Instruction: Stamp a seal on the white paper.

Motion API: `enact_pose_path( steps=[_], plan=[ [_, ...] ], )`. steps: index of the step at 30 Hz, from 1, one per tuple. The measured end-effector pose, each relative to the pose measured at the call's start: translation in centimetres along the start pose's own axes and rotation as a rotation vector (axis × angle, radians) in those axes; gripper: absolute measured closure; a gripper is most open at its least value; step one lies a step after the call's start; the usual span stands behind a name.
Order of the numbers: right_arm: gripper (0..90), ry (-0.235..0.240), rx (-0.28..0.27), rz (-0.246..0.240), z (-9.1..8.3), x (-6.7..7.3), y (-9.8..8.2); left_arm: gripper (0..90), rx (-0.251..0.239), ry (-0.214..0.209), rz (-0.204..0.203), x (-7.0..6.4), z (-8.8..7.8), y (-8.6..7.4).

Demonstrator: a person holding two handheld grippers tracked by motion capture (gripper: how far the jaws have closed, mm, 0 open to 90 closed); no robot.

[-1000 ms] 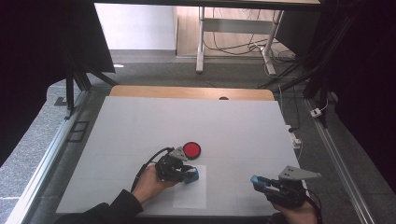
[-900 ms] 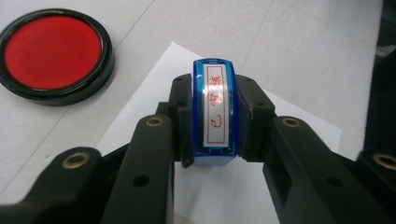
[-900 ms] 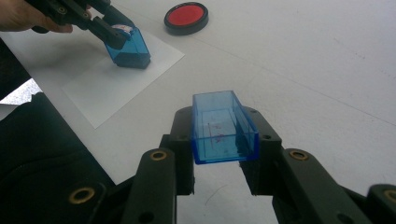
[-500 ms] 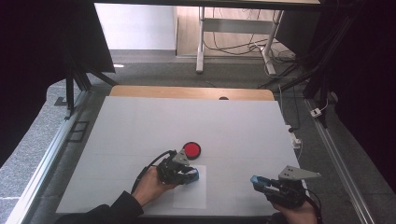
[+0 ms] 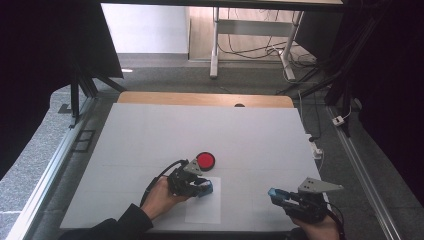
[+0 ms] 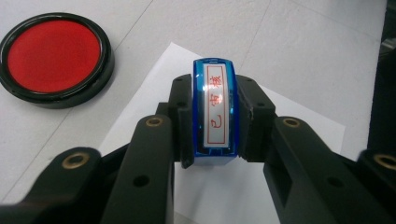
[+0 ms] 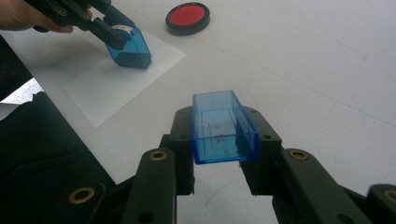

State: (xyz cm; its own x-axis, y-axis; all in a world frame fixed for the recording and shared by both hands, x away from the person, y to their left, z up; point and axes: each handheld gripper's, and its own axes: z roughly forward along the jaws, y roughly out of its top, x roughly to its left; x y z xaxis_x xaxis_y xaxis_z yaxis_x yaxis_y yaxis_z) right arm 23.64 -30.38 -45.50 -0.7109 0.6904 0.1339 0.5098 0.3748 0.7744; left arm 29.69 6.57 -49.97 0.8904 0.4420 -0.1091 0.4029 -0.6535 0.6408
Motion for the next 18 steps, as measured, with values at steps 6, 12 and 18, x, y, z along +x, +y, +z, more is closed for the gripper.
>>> enact_pose_path(
  steps=[6,12,18],
  plan=[
    [68.5,0.002,-0.001,0.000,-0.01,-0.01,0.00,70.7,0.003,0.018,0.033,-0.31,-0.05,0.01],
    [68.4,0.006,-0.009,0.004,0.02,-0.04,-0.01,70.6,0.002,0.019,0.037,-0.36,-0.12,0.09],
    [68.4,0.004,-0.008,0.006,0.00,-0.05,0.00,70.6,-0.031,0.010,0.030,-0.40,-0.91,0.26]
  ],
)
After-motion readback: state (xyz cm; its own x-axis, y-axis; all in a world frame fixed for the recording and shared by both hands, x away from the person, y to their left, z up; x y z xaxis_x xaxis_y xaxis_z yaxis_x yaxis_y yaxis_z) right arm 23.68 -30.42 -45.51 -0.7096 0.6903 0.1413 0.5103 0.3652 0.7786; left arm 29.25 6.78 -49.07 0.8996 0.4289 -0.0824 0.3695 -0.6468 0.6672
